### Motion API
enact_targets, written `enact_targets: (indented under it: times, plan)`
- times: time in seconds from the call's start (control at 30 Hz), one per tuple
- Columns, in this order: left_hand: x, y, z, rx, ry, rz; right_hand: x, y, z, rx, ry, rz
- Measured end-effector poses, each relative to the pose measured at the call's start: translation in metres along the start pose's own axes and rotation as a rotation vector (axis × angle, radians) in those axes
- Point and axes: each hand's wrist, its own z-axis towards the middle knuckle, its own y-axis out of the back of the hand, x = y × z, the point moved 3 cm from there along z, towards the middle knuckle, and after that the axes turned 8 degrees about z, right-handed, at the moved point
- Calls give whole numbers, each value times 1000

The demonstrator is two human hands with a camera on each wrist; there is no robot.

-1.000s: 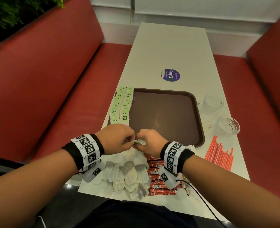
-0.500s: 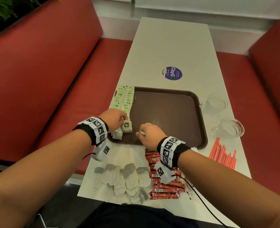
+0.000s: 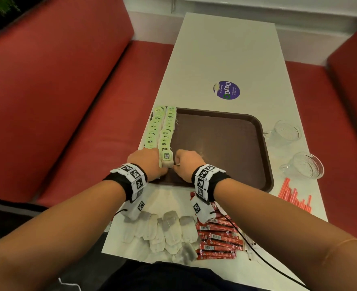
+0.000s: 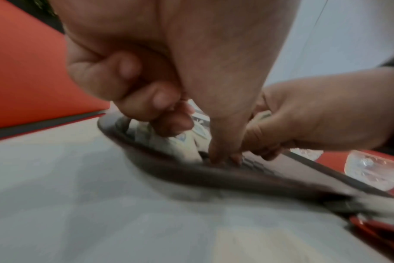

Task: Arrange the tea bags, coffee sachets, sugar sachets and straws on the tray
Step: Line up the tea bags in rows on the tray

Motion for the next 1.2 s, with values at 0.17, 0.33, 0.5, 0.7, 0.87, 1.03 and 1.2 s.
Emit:
enact_targets:
  times: [0.17,0.33,0.5,0.7,0.87,1.03,1.2]
  plan:
    - [2,-7,2,11,24,10,9,-4,11,16,28,37]
    - [16,-4,1,27,28,-26,15,-10,17,10,35,76]
    - [21,-9,-1,37,-53,-62,18,-15,17,10,27,73]
    - [23,3,-4,-65,-85,-143,17,-6,8,1,18,327]
    - [16,24,-8,-193,-401,-382,21,1,-5,38,113,464]
    - [19,32,-9,-221,-469,-447,19,4,-7,66,76,483]
    - [27,42,-14,-263,-343,-506,10,6,-5,-28,106,342]
